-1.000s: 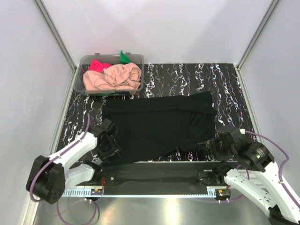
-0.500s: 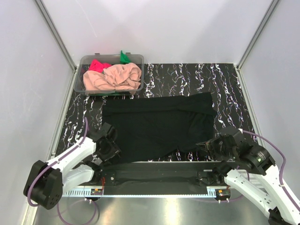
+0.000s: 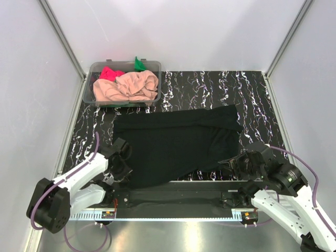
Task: Fold and stack the t-shirts
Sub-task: Fold the tshirt
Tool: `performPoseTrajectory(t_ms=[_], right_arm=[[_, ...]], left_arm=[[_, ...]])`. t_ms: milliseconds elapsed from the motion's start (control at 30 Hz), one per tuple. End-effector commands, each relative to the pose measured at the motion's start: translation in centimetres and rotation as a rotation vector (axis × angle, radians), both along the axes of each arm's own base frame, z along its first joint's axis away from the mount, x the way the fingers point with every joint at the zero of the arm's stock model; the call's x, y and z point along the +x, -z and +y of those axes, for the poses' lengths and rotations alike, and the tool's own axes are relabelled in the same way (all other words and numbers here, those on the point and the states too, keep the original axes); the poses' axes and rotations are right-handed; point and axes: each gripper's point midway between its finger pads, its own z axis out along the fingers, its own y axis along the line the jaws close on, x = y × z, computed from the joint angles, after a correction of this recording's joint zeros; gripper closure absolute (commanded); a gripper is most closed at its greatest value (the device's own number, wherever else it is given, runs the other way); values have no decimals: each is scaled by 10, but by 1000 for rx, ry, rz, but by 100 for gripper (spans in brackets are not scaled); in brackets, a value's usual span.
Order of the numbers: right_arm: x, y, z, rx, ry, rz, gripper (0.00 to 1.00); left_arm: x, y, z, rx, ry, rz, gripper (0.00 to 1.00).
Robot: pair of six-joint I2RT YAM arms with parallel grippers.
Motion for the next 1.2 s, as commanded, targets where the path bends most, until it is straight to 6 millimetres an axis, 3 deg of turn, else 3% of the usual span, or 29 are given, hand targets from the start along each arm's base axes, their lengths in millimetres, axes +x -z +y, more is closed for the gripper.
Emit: performPoseTrajectory(t_ms=[0,300,500,733,1167], right_arm=[[-1,-5,5,30,-19,-17,100],[0,11,1,-45,-32,14,100],[12,21,-12,-172,-7,6,100],[27,28,-18,-302,-23,6,100],[62,19,-25,-527,-61,-13,100]], left_arm=[[28,5,6,51,-5,-126,100],[43,-30,15,126,62,-150,100],[59,-74,31,223,68,-219,100],[72,-90,33,261,78,-218,100],[98,-113,50,349,79,-227,100]])
